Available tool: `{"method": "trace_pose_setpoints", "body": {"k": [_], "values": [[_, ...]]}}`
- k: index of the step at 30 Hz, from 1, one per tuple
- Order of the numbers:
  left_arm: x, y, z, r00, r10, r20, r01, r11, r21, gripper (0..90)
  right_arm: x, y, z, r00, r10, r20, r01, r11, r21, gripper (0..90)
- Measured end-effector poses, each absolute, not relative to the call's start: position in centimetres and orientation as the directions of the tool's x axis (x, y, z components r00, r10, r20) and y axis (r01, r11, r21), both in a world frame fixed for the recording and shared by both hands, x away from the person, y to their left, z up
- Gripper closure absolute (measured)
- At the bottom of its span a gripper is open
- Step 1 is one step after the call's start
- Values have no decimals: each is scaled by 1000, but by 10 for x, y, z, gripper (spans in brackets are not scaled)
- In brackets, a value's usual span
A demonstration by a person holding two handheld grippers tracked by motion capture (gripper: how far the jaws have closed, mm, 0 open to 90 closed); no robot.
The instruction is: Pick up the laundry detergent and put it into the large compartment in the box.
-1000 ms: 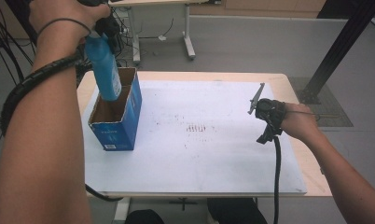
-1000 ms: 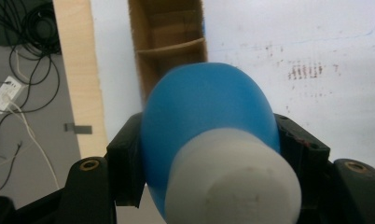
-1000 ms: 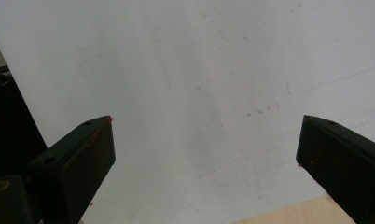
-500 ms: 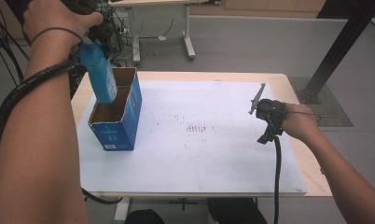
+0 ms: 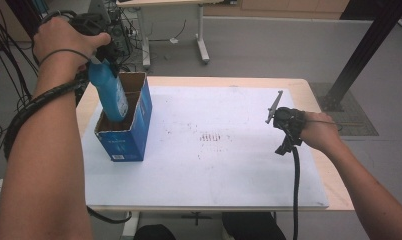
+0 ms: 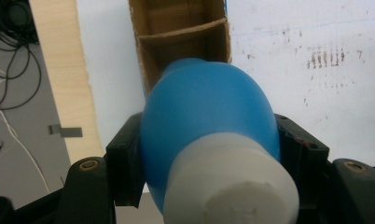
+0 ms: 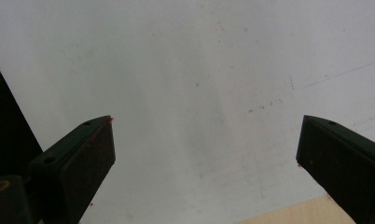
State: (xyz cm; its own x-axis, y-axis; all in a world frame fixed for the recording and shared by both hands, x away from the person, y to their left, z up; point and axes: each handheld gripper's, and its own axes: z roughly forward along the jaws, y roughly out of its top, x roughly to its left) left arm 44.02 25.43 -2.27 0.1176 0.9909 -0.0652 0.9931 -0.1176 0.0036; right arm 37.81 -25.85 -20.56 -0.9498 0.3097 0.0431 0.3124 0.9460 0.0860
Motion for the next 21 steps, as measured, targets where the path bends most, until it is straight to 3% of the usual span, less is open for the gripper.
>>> {"method": "trace_pose_setpoints", "body": {"k": [21], "values": [[444,263,-70,140,987,-82,990,-142,-17,366,380,-255,-210,-950,307,47,310,948,77,44]]}}
